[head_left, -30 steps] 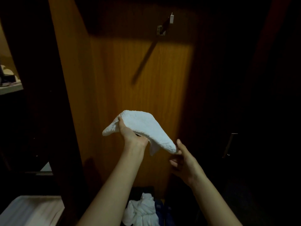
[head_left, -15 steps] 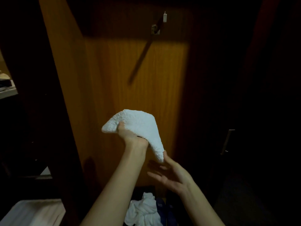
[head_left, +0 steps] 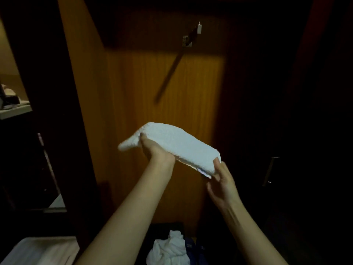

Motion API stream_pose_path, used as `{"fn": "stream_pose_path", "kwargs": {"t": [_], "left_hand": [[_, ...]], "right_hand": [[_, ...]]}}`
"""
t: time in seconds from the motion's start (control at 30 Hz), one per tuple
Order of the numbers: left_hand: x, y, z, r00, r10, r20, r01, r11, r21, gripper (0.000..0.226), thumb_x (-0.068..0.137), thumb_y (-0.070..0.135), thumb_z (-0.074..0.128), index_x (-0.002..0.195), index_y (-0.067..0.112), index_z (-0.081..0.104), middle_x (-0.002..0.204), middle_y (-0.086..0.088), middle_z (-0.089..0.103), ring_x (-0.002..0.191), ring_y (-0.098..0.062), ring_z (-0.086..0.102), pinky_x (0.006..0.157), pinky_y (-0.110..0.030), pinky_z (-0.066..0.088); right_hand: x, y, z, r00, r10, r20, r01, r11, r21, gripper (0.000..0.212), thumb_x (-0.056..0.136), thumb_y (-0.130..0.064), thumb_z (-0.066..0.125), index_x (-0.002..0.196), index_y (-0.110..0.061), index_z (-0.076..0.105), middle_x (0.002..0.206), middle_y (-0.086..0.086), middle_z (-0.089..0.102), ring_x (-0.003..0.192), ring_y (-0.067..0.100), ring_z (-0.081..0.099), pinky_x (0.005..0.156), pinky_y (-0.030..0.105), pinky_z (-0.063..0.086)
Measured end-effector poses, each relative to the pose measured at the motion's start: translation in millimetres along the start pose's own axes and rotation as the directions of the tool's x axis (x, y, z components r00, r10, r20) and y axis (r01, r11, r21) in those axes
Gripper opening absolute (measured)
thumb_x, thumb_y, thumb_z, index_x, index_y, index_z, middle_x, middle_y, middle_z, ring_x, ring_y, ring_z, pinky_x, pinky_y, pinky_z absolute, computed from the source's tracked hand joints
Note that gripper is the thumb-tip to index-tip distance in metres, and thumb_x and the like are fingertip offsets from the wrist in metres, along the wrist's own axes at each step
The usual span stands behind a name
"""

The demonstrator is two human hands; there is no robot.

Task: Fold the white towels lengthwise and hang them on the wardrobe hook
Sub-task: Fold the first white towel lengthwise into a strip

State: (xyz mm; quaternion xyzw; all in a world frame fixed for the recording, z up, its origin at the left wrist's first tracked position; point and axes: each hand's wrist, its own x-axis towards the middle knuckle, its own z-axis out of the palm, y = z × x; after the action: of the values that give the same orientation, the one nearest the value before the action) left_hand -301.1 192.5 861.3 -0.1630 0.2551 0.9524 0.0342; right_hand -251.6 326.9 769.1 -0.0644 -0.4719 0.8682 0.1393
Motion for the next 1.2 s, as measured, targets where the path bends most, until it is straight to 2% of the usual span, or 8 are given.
{"fn": "stream_pose_path", "kwargs": {"t": [0.2,0.33,0.43,0.57,0.73,0.83,0.97,1.2], "left_hand": [[5.0,25.2,17.9,0.973,0.227,-0.039,-0.219,0.965,0.148,0.051,0.091,0.047,0.052,0.134,0.022,0.038,0.121,-0.003,0.052,0.104,-0.020,0.053,0.099,-0.039,0.043],[11.8,42.5,45.9,0.958,0.287,0.017,-0.284,0.935,0.215,0.048,0.089,0.047,0.055,0.128,0.024,0.040,0.121,-0.002,0.054,0.109,-0.022,0.055,0.097,-0.042,0.047],[14.4,49.5,74.5,0.943,0.324,0.079,-0.334,0.920,0.207,0.038,0.089,0.051,0.053,0.114,0.025,0.041,0.094,0.005,0.053,0.082,-0.012,0.056,0.067,-0.028,0.052],[14.8,61.0,112.7,0.939,0.312,0.145,-0.324,0.943,0.074,0.030,0.090,0.048,0.055,0.106,0.026,0.041,0.092,0.002,0.055,0.077,-0.013,0.059,0.044,-0.018,0.049],[26.2,72.2,154.3,0.900,0.373,0.227,-0.399,0.914,0.081,0.034,0.089,0.035,0.061,0.113,0.020,0.043,0.088,-0.001,0.055,0.053,-0.012,0.066,0.042,-0.018,0.050],[36.6,74.8,183.4,0.874,0.414,0.254,-0.454,0.882,0.123,0.036,0.086,0.031,0.064,0.115,0.017,0.049,0.092,-0.002,0.056,0.071,-0.013,0.062,0.040,-0.015,0.047],[44.5,78.6,225.7,0.863,0.430,0.265,-0.467,0.879,0.096,0.018,0.086,0.031,0.062,0.082,0.020,0.048,0.082,-0.003,0.052,0.063,-0.010,0.051,0.037,-0.013,0.042],[57.7,121.0,297.5,0.805,0.475,0.355,-0.528,0.847,0.062,0.019,0.091,0.025,0.051,0.079,0.011,0.045,0.072,-0.003,0.049,0.029,-0.005,0.039,0.035,-0.012,0.035]], "right_hand": [[26.1,-61.1,23.1,0.987,-0.149,0.051,0.156,0.969,-0.190,0.035,0.086,-0.008,0.062,0.060,-0.013,0.040,0.053,-0.001,0.049,0.058,0.015,0.050,0.048,0.021,0.043],[43.4,-120.5,52.0,0.995,-0.065,0.074,0.073,0.991,-0.109,0.024,0.084,0.005,0.058,0.067,-0.007,0.045,0.073,0.008,0.051,0.070,0.015,0.052,0.047,0.016,0.049],[50.7,-155.6,73.6,0.992,0.047,0.113,-0.049,0.999,0.008,0.007,0.083,0.000,0.057,0.090,0.000,0.055,0.093,0.014,0.054,0.075,0.019,0.059,0.048,0.018,0.052],[64.0,-182.1,89.8,0.972,0.169,0.163,-0.159,0.985,-0.073,0.012,0.087,-0.003,0.053,0.098,0.001,0.052,0.084,0.019,0.056,0.064,0.024,0.061,0.046,0.020,0.053],[100.6,-231.5,97.3,0.985,-0.051,0.163,0.085,0.974,-0.211,0.009,0.093,0.000,0.045,0.087,-0.004,0.050,0.048,0.004,0.061,0.035,0.007,0.055,0.035,0.011,0.039],[126.2,-266.9,104.0,0.973,-0.167,0.157,0.208,0.933,-0.295,0.012,0.093,-0.003,0.038,0.084,-0.006,0.045,0.055,0.008,0.048,0.027,0.004,0.043,0.027,0.011,0.028],[164.7,-305.8,120.8,0.945,-0.281,0.165,0.315,0.919,-0.237,0.018,0.093,-0.004,0.028,0.079,-0.011,0.037,0.064,0.006,0.034,0.024,0.002,0.030,0.026,0.010,0.019],[217.7,-369.6,146.5,0.909,-0.344,0.237,0.354,0.935,0.001,0.037,0.093,-0.001,0.020,0.061,-0.015,0.031,0.033,-0.008,0.029,0.025,0.003,0.022,0.029,0.014,0.013]]}}
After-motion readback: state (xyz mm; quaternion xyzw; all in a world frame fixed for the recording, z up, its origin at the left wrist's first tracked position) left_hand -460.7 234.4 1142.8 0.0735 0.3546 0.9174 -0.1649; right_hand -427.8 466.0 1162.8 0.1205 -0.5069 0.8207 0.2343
